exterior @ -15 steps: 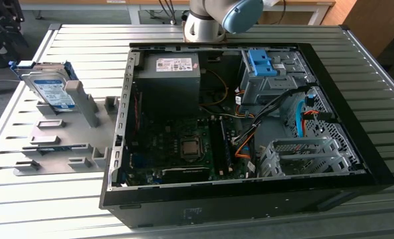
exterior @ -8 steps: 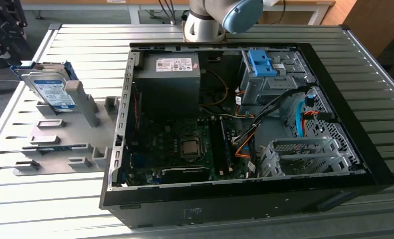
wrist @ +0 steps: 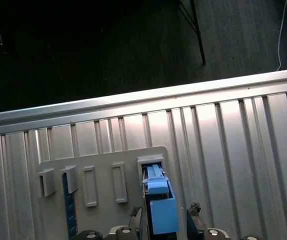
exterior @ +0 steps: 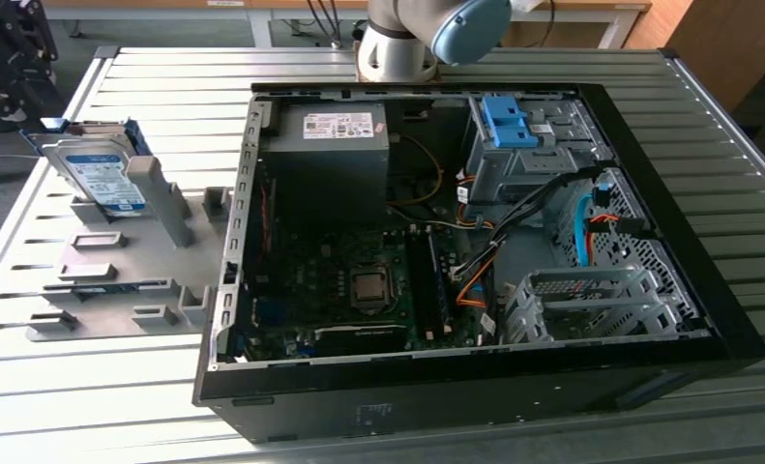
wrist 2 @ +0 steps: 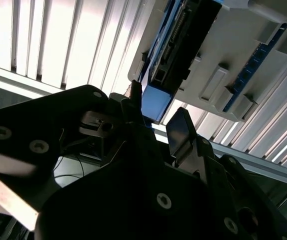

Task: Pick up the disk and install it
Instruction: 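Pick up the disk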

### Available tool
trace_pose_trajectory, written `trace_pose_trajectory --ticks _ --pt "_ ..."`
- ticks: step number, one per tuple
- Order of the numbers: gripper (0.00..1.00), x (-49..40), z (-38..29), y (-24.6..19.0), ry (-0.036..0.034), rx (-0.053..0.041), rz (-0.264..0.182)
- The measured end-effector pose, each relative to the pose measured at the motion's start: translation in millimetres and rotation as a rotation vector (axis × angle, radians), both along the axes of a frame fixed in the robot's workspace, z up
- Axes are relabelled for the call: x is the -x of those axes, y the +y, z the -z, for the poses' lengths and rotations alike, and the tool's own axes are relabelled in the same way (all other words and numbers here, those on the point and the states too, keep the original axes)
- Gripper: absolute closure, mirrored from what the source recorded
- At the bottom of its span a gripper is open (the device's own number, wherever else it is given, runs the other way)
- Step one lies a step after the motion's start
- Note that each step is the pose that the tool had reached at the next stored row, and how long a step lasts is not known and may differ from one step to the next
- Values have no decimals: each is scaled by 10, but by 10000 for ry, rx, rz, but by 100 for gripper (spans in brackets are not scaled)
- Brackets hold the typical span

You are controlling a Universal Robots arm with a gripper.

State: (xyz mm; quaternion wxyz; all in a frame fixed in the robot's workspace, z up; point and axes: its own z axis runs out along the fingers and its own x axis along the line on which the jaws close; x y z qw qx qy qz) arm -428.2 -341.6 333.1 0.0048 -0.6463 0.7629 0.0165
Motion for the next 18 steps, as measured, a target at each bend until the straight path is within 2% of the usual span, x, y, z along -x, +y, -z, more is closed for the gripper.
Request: trace_pose_trajectory --ticks 14,18 --pt "53 0 13 0 0 -1 0" --pt "53 1 60 0 8 4 -40"
